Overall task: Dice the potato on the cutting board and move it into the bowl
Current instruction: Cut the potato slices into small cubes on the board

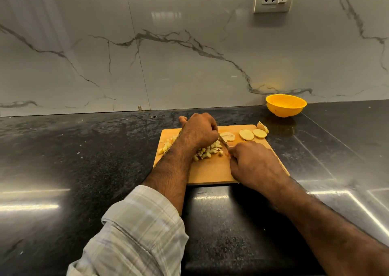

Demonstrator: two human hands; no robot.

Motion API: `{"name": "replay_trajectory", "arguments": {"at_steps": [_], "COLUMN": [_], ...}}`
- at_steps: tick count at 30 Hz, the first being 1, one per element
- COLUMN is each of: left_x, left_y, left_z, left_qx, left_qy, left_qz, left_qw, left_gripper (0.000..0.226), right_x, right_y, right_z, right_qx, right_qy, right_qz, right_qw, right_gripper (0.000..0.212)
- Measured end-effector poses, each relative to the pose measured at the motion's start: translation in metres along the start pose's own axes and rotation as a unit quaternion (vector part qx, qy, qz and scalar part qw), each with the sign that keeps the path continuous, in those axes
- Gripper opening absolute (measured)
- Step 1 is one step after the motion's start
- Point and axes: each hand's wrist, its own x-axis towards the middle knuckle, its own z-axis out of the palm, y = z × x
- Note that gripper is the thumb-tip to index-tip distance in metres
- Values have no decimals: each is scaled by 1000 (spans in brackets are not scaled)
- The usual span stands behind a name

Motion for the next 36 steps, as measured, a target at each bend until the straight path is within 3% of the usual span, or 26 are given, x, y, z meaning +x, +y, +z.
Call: {"name": "replay_trajectory", "arguments": {"at_steps": [3, 6, 11, 25, 28, 32, 34, 36], "left_x": [-1, -3, -2, -1, -3, -1, 1, 1], "left_y": [0, -2, -1, -4, -2, -5, -5, -6], "left_z": [0, 1, 1, 4, 4, 3, 4, 4], "left_qx": [6, -3, 2, 14, 19, 10, 6, 5], "left_qy": [5, 11, 16, 6, 7, 26, 31, 30], "left_qz": [6, 8, 13, 8, 12, 23, 25, 27], "left_qw": [1000, 1000, 1000, 1000, 1000, 999, 999, 999], "left_gripper": [12, 13, 13, 12, 14, 15, 15, 16], "right_x": [8, 5, -2, 14, 17, 12, 13, 14], "right_y": [-2, 11, 30, 6, 16, 36, 43, 44], "right_z": [1, 5, -2, 0, 6, 3, 1, 0], "right_qx": [4, 46, 82, 12, 83, 200, 163, 102], "right_qy": [-4, 17, 104, -12, 3, 101, 118, 87], "right_qz": [2, -3, 4, 10, 18, 43, 61, 82], "right_qw": [1000, 999, 991, 1000, 996, 974, 978, 988], "right_gripper": [9, 29, 39, 28, 34, 37, 39, 40]}}
